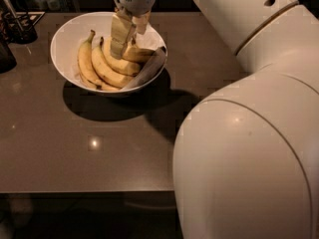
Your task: Pick banana from white bowl
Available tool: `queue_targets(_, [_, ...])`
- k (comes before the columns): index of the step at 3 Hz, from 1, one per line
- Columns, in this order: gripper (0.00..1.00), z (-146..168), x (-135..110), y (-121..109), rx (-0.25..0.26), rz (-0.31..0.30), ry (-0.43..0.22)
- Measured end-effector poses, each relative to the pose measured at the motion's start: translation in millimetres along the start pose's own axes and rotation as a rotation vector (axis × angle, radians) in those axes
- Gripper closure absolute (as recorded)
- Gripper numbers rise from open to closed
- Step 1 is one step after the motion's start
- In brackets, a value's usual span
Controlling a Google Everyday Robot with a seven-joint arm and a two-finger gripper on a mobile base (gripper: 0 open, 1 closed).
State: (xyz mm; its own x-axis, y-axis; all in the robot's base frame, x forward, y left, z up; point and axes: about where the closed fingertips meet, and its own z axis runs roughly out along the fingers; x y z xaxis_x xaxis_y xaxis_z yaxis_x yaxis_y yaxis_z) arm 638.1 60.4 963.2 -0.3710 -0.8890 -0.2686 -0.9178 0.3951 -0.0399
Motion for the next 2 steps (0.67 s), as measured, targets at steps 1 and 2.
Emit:
queue_targets(1, [0.30, 8.4, -4.4, 0.2, -0.005, -0.001, 0.019])
queue_targets(2, [0.35, 17.6, -6.5, 0.3, -0.010, -0.001, 0.041])
